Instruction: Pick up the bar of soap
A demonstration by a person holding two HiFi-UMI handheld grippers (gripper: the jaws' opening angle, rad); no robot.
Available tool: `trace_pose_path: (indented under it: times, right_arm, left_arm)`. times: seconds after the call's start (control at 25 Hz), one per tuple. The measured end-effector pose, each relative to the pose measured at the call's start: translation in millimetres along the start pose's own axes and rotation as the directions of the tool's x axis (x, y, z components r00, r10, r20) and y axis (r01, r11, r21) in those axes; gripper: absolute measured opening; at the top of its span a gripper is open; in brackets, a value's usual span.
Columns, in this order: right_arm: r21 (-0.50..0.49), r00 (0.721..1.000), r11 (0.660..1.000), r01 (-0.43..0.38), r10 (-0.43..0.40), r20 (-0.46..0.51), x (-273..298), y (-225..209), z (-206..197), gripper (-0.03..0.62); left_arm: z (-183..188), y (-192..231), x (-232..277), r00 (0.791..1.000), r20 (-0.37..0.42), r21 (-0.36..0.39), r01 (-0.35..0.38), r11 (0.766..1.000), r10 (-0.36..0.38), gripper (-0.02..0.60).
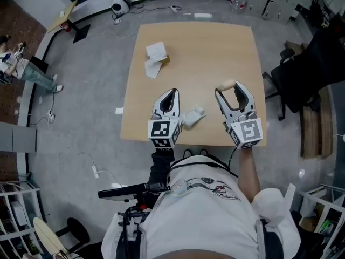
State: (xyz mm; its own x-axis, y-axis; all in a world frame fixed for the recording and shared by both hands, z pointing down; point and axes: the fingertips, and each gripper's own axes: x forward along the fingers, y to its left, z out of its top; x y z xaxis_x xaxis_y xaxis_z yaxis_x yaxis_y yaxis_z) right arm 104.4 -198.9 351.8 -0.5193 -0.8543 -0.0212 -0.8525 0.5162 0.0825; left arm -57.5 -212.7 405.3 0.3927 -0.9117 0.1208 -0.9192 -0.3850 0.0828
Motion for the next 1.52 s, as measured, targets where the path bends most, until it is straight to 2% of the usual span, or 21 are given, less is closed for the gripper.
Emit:
trace_pose_path:
  times: [0.24,0.48,0.92,1.52]
  right_arm:
    - [-0.005,0.995,1.0,0.019,-0.018,0.101,-3.7,-4.4,35.4,0.265]
    - [0.007,0.988,0.999,0.031,-0.032,0.15,-6.9,-9.8,48.6,0.265]
    - [-0.002,0.984,0.999,0.043,-0.042,0.175,1.1,-15.9,55.6,0.265]
    - [-0.006,0.983,0.999,0.034,-0.032,0.183,1.2,-15.5,58.3,0.265]
  left_arm:
    - [28.7,4.7,-9.0,0.997,0.067,0.017,-0.032,0.999,0.03,0.003]
    - [44.3,6.7,-12.9,0.991,0.115,0.066,-0.071,0.995,0.063,0.003]
    - [60.4,11.7,-4.7,0.984,0.164,0.087,-0.083,0.993,0.068,0.003]
    - [63.8,7.3,-5.1,0.983,0.169,0.089,-0.086,0.992,0.07,0.003]
